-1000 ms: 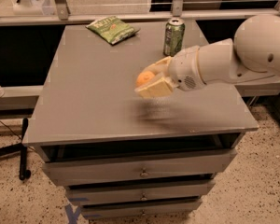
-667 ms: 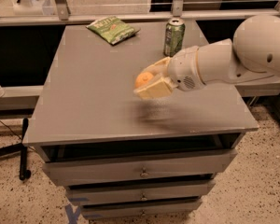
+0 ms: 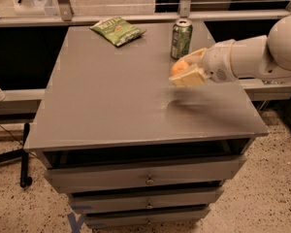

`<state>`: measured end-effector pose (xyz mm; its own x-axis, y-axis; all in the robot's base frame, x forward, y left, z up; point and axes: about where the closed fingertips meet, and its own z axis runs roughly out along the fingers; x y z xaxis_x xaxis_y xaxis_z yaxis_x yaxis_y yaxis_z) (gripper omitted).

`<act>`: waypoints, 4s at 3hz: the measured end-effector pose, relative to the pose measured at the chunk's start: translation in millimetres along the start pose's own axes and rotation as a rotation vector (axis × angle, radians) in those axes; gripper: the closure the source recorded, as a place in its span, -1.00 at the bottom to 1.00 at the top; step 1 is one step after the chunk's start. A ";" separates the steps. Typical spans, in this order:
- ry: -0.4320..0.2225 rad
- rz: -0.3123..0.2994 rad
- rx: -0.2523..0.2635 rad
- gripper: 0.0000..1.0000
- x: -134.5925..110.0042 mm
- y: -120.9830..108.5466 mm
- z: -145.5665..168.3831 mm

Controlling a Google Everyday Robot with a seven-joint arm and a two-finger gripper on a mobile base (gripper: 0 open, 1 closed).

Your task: Move orange near green can

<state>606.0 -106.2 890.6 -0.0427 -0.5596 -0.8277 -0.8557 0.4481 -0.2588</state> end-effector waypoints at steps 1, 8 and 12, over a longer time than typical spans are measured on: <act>-0.025 0.021 0.093 1.00 22.4 -60.7 -5.2; -0.069 0.222 0.090 -0.74 68.0 -161.5 42.8; -0.159 0.171 0.091 -1.00 65.7 -131.8 -48.6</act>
Offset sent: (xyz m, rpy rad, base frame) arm 0.1508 -0.1105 -0.0025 0.1500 -0.1131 -0.2132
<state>690.8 -235.9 894.5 -0.0954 -0.3569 -0.9293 -0.7924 0.5922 -0.1461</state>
